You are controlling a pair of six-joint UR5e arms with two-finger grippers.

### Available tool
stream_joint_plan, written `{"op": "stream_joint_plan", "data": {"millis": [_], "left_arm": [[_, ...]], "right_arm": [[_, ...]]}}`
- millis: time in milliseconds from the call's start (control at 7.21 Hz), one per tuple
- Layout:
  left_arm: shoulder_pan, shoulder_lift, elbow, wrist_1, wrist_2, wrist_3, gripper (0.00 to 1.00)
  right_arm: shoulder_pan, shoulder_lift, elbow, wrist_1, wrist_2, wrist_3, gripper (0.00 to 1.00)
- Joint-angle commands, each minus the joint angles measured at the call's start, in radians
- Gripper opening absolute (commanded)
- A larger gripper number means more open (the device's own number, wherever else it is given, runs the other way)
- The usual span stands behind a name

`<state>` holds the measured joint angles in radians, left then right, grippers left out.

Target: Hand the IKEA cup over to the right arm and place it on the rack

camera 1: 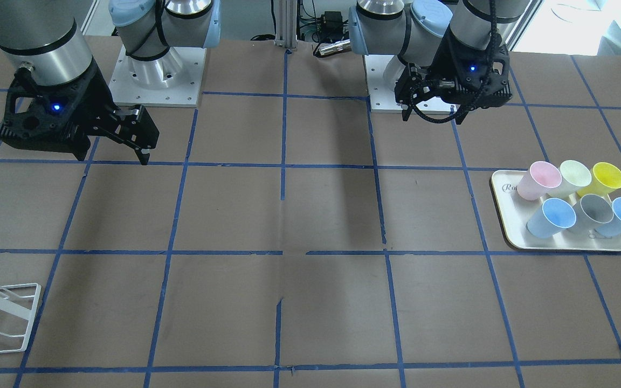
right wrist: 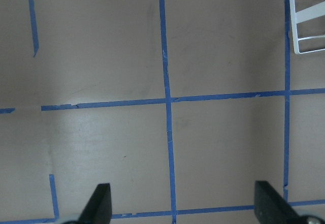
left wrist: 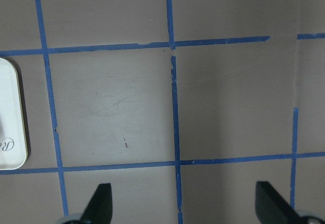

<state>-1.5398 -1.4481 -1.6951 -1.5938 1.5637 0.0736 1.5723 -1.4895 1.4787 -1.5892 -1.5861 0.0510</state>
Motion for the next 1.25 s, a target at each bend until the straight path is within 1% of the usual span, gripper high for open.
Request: {"op": "stream_joint_plan", "data": {"millis": [0, 1109], "left_arm": [[0.0, 0.0, 0.0, 0.0, 0.002, 0.0, 1.0], [0.001, -0.008, 0.0, 0.006, 0.001, -0.003, 1.0]], "right_arm": [[0.0, 0.0, 0.0, 0.0, 0.0, 0.0, 1.0], [0.0, 0.0, 0.002, 0.0, 0.0, 0.0, 1.0]]}}
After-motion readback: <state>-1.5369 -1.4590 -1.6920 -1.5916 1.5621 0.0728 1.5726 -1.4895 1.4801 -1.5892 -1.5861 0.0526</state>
